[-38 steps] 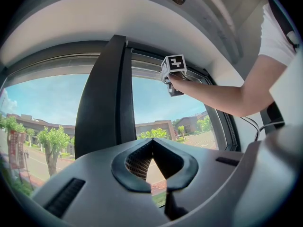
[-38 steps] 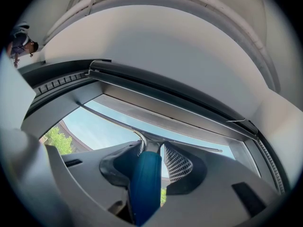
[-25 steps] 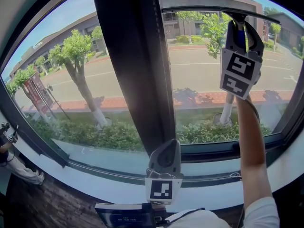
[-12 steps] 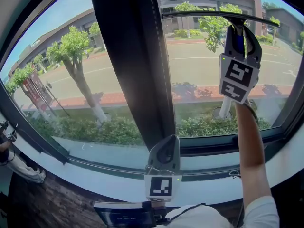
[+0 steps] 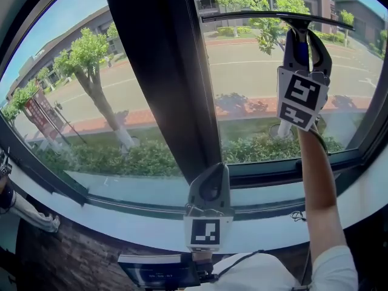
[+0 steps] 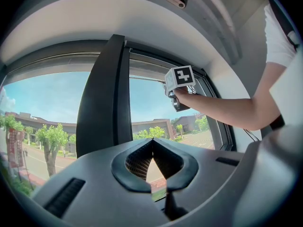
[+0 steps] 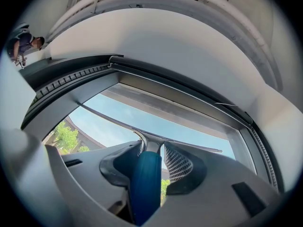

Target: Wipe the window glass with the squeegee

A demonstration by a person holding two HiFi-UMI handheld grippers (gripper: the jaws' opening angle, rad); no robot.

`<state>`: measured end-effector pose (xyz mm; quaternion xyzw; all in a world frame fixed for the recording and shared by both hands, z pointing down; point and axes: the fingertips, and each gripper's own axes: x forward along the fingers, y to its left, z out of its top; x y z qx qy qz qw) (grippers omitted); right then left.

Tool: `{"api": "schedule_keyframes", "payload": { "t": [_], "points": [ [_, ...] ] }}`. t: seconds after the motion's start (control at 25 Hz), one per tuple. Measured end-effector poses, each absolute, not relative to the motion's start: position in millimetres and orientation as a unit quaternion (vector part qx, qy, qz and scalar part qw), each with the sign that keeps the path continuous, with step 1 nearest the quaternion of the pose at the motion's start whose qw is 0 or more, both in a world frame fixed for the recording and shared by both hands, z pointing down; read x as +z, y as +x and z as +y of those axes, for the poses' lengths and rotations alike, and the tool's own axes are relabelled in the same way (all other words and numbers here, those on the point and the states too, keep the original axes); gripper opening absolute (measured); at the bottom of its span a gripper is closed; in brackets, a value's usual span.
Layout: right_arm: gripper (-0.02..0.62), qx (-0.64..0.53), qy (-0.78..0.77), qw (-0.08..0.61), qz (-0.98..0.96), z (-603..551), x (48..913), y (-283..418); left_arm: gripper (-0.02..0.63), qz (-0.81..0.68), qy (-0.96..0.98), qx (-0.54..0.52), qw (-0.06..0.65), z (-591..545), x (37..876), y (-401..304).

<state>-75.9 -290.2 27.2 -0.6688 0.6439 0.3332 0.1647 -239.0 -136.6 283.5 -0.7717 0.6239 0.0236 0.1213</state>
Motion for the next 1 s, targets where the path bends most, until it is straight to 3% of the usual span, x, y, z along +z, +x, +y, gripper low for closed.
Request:
{"api": "schedule_keyframes", "payload": {
  "t": [1.0],
  "points": [
    [0.15, 0.306, -0.674, 0.127, 0.661, -292, 109, -64, 0.003, 0.619, -0.778, 0.015, 0.108, -142, 294, -220]
  ]
}}
